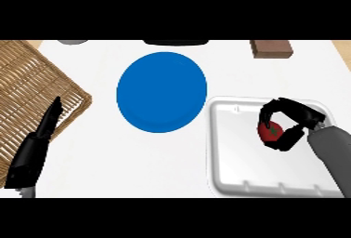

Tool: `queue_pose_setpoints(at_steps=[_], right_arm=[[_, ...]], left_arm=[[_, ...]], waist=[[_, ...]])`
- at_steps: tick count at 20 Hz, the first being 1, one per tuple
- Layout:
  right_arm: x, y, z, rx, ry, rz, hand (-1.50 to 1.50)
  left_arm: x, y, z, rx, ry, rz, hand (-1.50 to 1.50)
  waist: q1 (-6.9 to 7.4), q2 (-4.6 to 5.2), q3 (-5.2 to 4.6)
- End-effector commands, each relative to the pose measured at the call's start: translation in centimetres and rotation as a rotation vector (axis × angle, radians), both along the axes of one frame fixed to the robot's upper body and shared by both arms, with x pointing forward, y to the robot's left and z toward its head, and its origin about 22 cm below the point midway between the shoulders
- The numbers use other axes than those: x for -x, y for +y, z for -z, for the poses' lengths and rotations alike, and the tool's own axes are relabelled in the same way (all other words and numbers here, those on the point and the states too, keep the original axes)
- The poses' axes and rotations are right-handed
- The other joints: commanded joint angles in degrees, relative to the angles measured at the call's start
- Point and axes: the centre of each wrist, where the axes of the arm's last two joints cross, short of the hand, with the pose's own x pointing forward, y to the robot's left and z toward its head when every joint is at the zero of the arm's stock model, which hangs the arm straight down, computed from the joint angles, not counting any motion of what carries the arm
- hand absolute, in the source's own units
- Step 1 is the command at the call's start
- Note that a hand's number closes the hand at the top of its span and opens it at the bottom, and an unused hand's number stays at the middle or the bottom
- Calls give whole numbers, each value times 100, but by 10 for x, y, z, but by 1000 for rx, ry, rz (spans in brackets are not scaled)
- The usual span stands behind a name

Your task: Pick the tomato from the tray and place it in the plate

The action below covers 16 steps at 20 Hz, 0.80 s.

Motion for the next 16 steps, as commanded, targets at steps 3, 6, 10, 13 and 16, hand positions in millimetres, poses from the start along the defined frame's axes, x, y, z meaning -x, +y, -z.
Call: queue_pose_setpoints(at_steps=[3, 6, 10, 13, 16], right_arm=[[-47, -17, -76, 361, -252, 102, 150], [-57, -17, -80, 411, -355, 143, 150], [-68, -23, -89, 383, -509, 202, 150], [-76, -22, -100, 321, -631, 241, 150], [-85, -14, -120, 266, -778, 239, 150]], left_arm=[[-3, 0, 4, -21, 52, 16, 0], [-6, -6, 8, -20, 59, 25, 0], [-6, 5, 10, -9, 78, -9, 0], [-3, -2, 10, -16, 94, -12, 0], [-5, 3, 5, -8, 92, -15, 0]], waist=[[583, 257, -58], [572, 287, -50], [456, 243, -53], [400, 210, -48], [306, 164, -56]])
